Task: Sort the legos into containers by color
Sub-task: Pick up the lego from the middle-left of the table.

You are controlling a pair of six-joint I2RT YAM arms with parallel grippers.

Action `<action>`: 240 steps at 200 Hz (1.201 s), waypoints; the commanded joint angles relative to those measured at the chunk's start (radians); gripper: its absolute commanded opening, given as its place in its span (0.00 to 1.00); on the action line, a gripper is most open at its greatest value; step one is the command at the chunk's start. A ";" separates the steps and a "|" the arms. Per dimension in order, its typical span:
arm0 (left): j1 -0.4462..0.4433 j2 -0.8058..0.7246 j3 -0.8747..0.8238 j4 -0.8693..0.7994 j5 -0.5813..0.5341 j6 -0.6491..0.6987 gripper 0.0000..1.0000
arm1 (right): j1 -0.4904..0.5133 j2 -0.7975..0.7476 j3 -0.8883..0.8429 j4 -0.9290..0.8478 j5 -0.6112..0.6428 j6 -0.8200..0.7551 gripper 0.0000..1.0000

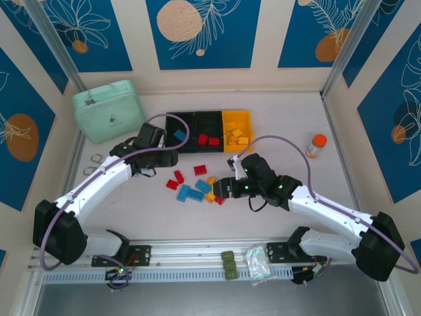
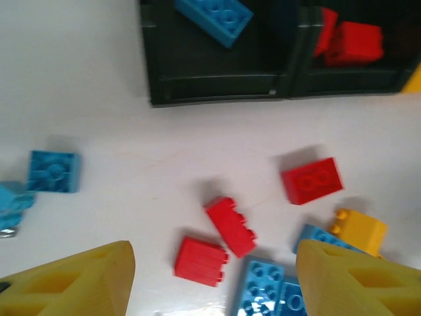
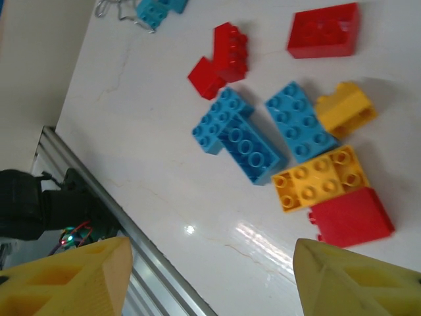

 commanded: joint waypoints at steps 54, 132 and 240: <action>0.189 0.143 0.032 -0.029 -0.014 0.090 0.75 | 0.081 0.110 0.099 0.088 -0.040 -0.062 0.67; 0.265 0.369 0.110 0.032 -0.019 0.142 0.80 | 0.079 0.093 0.054 0.085 -0.021 -0.042 0.67; 0.283 0.502 0.129 0.034 0.059 0.162 0.66 | 0.077 0.104 0.060 0.084 -0.008 -0.028 0.66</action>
